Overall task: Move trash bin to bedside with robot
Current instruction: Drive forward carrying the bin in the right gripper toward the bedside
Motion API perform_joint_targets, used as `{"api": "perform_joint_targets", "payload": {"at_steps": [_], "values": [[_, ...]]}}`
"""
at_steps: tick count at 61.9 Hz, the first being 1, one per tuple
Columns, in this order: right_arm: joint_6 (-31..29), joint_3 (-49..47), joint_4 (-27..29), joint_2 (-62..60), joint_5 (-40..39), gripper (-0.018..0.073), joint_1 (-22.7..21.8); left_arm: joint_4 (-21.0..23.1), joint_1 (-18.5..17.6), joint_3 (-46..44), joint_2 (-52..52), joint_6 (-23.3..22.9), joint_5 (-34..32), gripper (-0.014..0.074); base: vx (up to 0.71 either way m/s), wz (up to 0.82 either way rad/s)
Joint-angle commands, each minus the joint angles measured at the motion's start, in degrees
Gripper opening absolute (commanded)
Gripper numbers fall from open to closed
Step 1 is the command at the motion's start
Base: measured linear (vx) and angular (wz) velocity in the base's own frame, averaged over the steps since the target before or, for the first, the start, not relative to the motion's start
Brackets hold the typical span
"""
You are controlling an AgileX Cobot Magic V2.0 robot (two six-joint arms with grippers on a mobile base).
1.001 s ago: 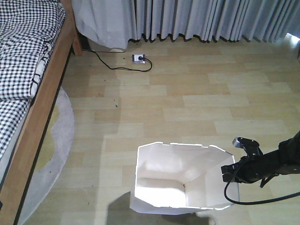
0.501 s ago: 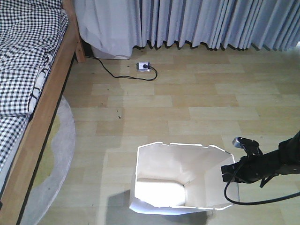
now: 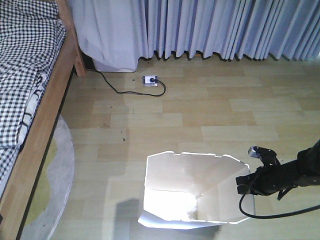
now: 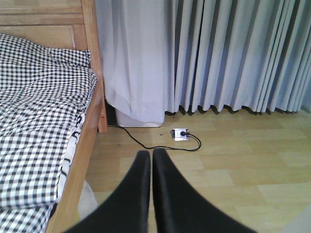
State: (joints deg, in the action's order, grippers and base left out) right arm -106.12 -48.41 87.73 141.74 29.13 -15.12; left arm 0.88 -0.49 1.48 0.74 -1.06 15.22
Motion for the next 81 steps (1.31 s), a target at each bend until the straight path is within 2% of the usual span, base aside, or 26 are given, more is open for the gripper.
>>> {"api": "perform_joint_targets", "payload": {"at_steps": [1, 81], "values": [[-0.45, -0.23, 0.43, -3.89, 13.29, -0.0005, -0.17, 0.18, -0.32, 1.07, 0.82, -0.25, -3.97, -0.0006, 0.22, -0.03], [-0.45, -0.23, 0.43, -3.89, 13.29, -0.0005, -0.17, 0.18, -0.32, 1.07, 0.82, -0.25, -3.97, -0.0006, 0.21, 0.02]]}}
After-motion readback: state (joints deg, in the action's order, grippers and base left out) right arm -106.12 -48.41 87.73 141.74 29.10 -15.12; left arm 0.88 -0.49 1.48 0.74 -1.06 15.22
